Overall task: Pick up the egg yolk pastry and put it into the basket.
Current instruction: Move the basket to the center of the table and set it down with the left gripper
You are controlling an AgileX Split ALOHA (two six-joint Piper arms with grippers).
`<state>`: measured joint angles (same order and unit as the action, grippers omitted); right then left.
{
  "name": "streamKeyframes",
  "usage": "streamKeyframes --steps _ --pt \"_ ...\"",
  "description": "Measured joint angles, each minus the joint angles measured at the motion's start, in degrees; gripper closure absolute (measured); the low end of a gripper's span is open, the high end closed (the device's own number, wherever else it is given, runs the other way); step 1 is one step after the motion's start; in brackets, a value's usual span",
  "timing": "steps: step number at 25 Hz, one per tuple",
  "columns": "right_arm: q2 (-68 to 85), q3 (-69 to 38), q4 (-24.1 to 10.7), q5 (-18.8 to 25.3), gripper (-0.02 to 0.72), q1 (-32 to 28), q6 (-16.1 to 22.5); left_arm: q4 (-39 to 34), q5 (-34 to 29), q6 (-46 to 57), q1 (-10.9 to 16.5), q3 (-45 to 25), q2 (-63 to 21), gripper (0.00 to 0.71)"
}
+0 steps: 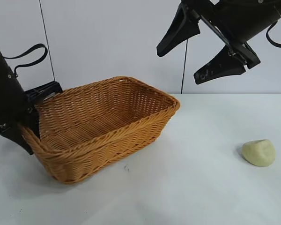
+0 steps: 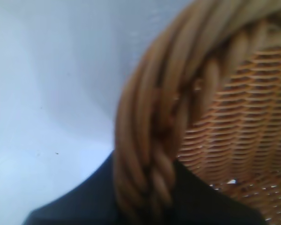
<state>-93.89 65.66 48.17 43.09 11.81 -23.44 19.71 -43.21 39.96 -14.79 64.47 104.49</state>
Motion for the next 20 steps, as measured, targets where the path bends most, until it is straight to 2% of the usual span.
streamKeyframes --steps 5,10,15,20 --pt "0.0 0.0 -0.7 0.1 0.081 0.0 0.0 0.6 -6.6 -10.1 2.1 8.8 3.1 0.569" --pt "0.0 0.0 -0.7 0.2 0.081 0.0 0.0 -0.1 -13.1 -19.6 2.2 15.7 9.0 0.569" --pt "0.0 0.0 -0.7 0.2 0.081 0.0 0.0 -0.5 -15.9 -26.3 2.2 18.1 12.1 0.569" --pt "0.0 0.0 -0.8 0.3 0.081 0.0 0.0 -0.8 -16.0 -28.2 2.2 18.1 12.4 0.569"
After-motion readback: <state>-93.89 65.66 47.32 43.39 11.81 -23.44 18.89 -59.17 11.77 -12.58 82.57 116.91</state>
